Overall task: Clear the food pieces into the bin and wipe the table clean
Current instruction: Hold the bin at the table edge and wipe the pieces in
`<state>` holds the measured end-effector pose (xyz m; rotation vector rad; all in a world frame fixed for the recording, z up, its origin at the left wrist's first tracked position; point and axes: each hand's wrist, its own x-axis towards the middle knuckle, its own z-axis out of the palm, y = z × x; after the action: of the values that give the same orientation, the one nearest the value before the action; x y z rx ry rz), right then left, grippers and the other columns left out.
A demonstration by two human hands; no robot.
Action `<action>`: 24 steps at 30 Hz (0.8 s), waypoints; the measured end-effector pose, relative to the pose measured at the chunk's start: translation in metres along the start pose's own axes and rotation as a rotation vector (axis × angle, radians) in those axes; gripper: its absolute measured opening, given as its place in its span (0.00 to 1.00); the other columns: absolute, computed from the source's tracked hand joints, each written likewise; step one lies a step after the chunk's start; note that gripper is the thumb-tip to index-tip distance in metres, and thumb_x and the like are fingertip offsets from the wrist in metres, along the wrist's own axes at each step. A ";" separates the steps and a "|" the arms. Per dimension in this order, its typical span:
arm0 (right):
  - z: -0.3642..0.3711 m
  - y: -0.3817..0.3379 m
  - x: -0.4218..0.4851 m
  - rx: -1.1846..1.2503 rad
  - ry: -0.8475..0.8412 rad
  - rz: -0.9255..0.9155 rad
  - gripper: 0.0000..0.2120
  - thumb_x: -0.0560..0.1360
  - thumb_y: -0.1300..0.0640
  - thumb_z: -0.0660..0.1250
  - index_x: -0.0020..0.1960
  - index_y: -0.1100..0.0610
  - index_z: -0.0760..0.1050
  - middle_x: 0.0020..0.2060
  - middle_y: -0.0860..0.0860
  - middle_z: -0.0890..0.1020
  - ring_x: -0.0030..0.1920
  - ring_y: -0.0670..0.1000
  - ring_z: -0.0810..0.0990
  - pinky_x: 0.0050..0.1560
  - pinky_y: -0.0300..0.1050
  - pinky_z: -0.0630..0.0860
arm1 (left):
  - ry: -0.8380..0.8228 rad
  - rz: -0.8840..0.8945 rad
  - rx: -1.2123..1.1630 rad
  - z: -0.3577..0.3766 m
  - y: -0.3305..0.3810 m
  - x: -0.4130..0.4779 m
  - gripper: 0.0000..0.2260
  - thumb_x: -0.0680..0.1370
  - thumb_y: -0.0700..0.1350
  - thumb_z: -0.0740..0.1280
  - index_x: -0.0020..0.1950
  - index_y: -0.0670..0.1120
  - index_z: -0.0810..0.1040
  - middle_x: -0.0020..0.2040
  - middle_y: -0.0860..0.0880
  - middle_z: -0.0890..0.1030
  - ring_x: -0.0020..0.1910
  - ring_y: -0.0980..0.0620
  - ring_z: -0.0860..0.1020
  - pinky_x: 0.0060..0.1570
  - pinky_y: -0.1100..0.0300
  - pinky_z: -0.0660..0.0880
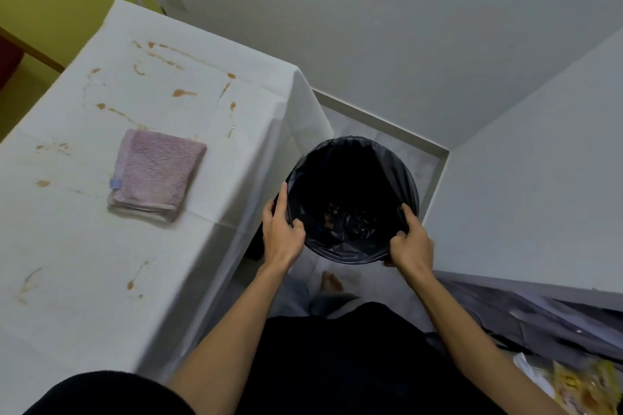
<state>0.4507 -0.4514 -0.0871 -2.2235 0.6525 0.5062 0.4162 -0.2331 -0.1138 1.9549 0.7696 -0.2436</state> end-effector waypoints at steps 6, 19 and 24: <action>0.005 0.002 0.024 0.025 -0.043 -0.008 0.36 0.77 0.70 0.55 0.78 0.43 0.60 0.66 0.56 0.77 0.38 0.60 0.83 0.39 0.52 0.84 | -0.080 0.056 0.203 0.007 -0.009 0.022 0.37 0.77 0.35 0.58 0.80 0.64 0.53 0.78 0.45 0.65 0.74 0.43 0.68 0.63 0.55 0.73; 0.086 0.063 0.134 -0.081 -0.111 0.018 0.40 0.77 0.66 0.56 0.77 0.32 0.48 0.39 0.53 0.80 0.35 0.59 0.81 0.41 0.57 0.83 | -0.223 -0.163 0.223 0.065 -0.041 0.104 0.40 0.76 0.30 0.58 0.81 0.59 0.53 0.46 0.51 0.77 0.32 0.53 0.75 0.26 0.71 0.68; 0.133 0.102 0.200 -0.110 -0.139 0.014 0.40 0.76 0.66 0.57 0.78 0.35 0.48 0.41 0.57 0.82 0.36 0.58 0.81 0.44 0.56 0.82 | -0.223 -0.237 0.215 0.118 -0.082 0.158 0.40 0.76 0.32 0.60 0.81 0.60 0.50 0.58 0.44 0.80 0.36 0.56 0.74 0.47 0.65 0.72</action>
<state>0.5285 -0.4706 -0.3353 -2.2632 0.5808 0.7120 0.5074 -0.2432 -0.3067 1.9909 0.8538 -0.7008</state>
